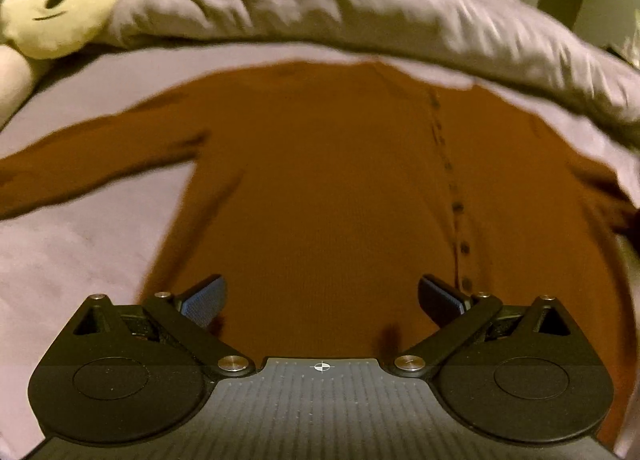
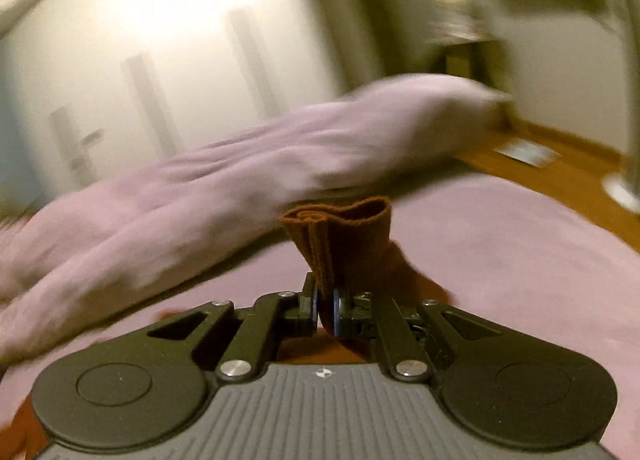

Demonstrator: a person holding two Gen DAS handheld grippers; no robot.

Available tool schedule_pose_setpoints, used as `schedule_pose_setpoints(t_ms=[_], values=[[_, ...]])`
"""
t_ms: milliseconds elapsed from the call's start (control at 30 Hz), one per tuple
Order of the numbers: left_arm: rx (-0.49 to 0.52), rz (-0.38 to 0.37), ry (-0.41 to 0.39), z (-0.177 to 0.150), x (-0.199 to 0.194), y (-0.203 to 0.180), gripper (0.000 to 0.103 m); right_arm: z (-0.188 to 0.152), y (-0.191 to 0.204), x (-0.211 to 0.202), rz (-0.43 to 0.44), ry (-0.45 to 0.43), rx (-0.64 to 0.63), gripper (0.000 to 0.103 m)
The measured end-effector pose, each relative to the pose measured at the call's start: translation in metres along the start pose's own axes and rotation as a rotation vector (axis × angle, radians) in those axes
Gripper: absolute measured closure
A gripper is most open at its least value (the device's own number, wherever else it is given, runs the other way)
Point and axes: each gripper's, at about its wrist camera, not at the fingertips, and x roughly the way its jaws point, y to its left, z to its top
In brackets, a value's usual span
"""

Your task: Fold small clothes

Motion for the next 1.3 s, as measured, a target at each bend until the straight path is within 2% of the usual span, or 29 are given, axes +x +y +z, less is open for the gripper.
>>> schedule_pose_setpoints(t_ms=[67,133,200,267,400,500,600,667,833,900,933,967,1000,1067,1233,1300], values=[[-0.016,-0.013,-0.024,0.008,-0.008,0.007,0.0,-0.014,0.047,0.006,0.114,0.02,-0.068,0.097],[-0.018,-0.035,-0.04,0.015,-0.012,0.008,0.0,-0.034,0.085,0.011,0.182,0.048,-0.112,0.096],[-0.019,-0.067,-0.038,0.021,-0.012,0.004,0.0,-0.055,0.1,0.019,0.216,0.133,-0.091,0.073],[-0.022,-0.126,-0.025,0.027,-0.006,-0.004,0.0,-0.073,0.097,0.02,0.185,0.172,-0.065,0.072],[-0.04,-0.309,0.015,0.043,0.019,-0.039,0.0,-0.1,0.061,0.008,0.018,0.218,-0.051,0.072],[-0.032,-0.41,0.052,0.053,0.049,-0.078,0.0,-0.12,0.033,-0.011,-0.016,0.256,0.004,0.072],[-0.036,-0.453,0.116,0.056,0.086,-0.111,0.003,-0.132,0.011,-0.028,-0.014,0.27,0.051,0.075],[-0.026,-0.472,0.155,0.057,0.106,-0.127,0.024,-0.143,0.009,-0.034,-0.004,0.261,0.054,0.075],[-0.046,-0.489,0.224,0.054,0.137,-0.142,0.046,-0.153,0.008,-0.042,0.006,0.241,-0.01,0.075],[-0.056,-0.5,0.22,0.052,0.138,-0.144,0.066,-0.156,0.01,-0.04,0.005,0.233,-0.025,0.075],[-0.058,-0.504,0.226,0.051,0.138,-0.144,0.088,-0.156,0.011,-0.038,0.003,0.229,-0.029,0.075],[-0.058,-0.513,0.241,0.052,0.14,-0.145,0.093,-0.158,0.012,-0.038,0.001,0.224,-0.037,0.075],[-0.055,-0.521,0.245,0.053,0.14,-0.144,0.093,-0.159,0.013,-0.038,-0.003,0.22,-0.053,0.075],[-0.01,-0.503,0.204,0.058,0.132,-0.147,0.095,-0.16,0.018,-0.039,-0.01,0.214,-0.089,0.074],[0.066,-0.486,0.007,0.085,0.086,-0.14,0.095,-0.164,0.025,-0.04,-0.028,0.201,-0.174,0.074],[0.083,-0.449,-0.072,0.1,0.068,-0.128,0.095,-0.165,0.03,-0.039,-0.044,0.201,-0.21,0.074]])
